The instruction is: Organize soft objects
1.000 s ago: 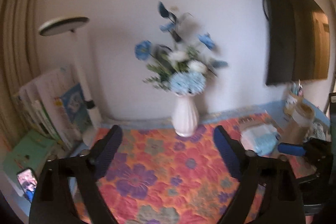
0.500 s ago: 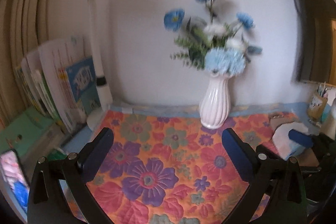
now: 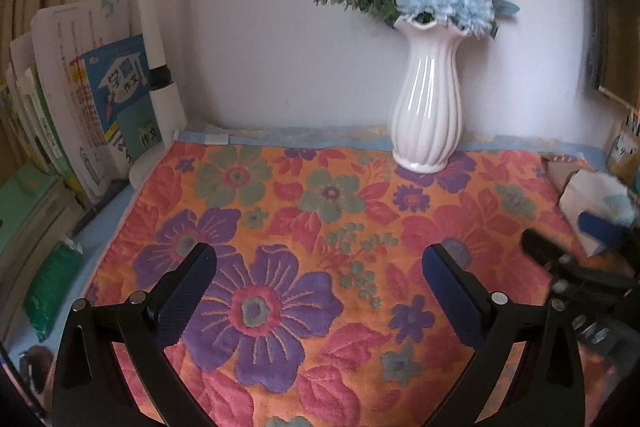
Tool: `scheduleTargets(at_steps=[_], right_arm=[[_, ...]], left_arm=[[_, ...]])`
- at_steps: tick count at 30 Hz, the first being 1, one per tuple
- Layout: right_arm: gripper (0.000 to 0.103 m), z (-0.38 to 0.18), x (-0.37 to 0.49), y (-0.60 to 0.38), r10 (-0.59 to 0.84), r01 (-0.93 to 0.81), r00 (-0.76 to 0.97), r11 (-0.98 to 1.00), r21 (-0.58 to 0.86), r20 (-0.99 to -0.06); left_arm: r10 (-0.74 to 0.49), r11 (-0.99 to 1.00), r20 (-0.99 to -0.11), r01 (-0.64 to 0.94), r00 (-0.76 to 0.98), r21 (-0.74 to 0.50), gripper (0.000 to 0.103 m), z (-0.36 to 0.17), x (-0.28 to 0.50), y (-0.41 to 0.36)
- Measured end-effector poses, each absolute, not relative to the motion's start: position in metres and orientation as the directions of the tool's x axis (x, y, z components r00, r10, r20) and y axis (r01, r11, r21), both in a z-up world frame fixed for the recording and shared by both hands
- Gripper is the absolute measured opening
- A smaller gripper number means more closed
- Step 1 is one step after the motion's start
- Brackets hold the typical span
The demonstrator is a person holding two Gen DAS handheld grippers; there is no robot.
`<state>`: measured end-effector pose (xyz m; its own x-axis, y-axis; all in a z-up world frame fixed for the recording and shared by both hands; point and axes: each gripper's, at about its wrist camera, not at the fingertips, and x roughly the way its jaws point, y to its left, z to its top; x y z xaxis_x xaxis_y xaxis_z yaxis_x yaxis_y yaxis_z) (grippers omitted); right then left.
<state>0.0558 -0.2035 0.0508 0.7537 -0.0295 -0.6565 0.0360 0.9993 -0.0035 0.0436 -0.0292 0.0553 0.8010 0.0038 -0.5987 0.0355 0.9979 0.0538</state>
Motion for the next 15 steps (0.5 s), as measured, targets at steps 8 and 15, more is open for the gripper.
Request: scheduleTargets(at_steps=[8,15], right_arm=[[0.080,0.050,0.046,-0.194,-0.046,0.023,0.763,0.999,-0.045,-0.645],[0.083,0.050,0.043,-0.189,-0.052,0.012,0.766,0.998,-0.066,-0.640]], left_arm=[[0.011,0.999,-0.640,0.012,0.768,0.033,0.103,0.046,0.050,-0.024],[0.013,1.000,-0.654,-0.003,0.756,0.015,0.103,0.043,0.053,-0.019]])
